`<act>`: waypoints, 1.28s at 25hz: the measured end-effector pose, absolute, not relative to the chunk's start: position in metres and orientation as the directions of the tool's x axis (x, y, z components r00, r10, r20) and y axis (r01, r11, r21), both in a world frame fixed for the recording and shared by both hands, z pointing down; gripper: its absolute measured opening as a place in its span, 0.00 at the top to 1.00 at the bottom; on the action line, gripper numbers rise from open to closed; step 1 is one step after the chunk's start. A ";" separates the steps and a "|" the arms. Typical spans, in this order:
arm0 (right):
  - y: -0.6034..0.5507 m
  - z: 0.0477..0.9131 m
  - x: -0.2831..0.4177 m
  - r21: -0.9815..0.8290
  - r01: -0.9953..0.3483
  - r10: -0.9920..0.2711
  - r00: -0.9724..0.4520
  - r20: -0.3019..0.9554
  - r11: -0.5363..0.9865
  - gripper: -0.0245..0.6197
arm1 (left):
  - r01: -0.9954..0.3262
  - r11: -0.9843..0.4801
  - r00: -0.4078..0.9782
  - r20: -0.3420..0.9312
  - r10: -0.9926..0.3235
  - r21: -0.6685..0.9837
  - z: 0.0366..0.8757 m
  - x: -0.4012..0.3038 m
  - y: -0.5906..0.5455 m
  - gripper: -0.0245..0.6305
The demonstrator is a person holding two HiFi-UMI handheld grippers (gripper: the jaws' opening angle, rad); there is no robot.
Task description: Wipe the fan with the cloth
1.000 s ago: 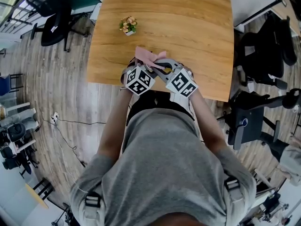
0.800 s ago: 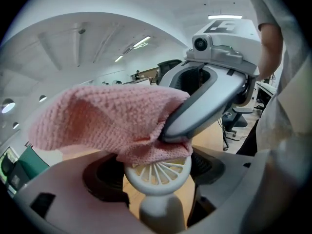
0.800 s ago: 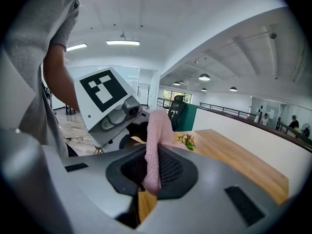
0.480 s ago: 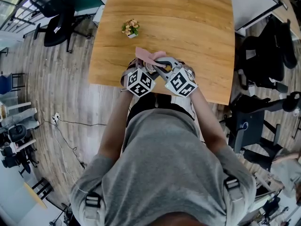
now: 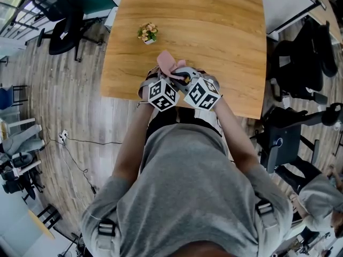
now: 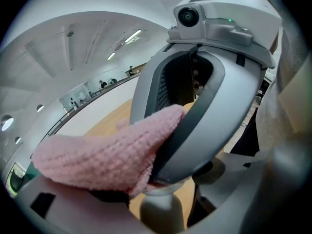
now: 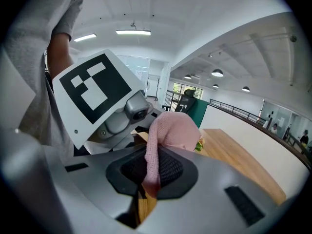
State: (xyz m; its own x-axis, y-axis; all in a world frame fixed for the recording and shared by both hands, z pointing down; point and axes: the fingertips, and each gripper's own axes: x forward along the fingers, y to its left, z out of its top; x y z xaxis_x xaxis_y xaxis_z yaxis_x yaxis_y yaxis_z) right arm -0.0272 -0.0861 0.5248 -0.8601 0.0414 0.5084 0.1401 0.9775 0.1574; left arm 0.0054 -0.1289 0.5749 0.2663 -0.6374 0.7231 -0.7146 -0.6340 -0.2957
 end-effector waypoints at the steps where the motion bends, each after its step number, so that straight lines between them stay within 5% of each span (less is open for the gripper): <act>1: -0.085 0.526 -0.027 0.148 0.146 0.051 -0.858 0.511 0.978 0.92 | -0.711 -0.637 0.268 0.723 -0.636 -0.297 0.575 0.007 -0.130 0.38; 10: -0.086 0.524 -0.023 0.098 0.167 0.092 -0.848 0.522 0.981 0.92 | -0.730 -0.619 0.269 0.710 -0.651 -0.291 0.570 -0.001 -0.136 0.38; 15: -0.091 0.510 -0.022 0.052 0.120 0.090 -0.911 0.402 0.991 0.91 | -0.774 -0.590 0.317 0.665 -0.676 -0.230 0.558 -0.008 -0.139 0.38; 32: -0.147 0.488 -0.031 -0.013 -0.095 -0.088 -0.958 0.274 0.995 0.91 | -0.772 -0.632 0.526 0.488 -0.696 -0.070 0.520 -0.040 -0.140 0.38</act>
State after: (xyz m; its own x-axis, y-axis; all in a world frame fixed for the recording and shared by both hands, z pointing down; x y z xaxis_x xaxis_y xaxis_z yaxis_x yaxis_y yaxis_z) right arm -0.0313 -0.1466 0.4879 -0.9578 -0.0881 0.2737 -0.0952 0.9954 -0.0126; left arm -0.0397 -0.1402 0.5199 0.5262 -0.6962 0.4884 -0.7717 -0.6321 -0.0697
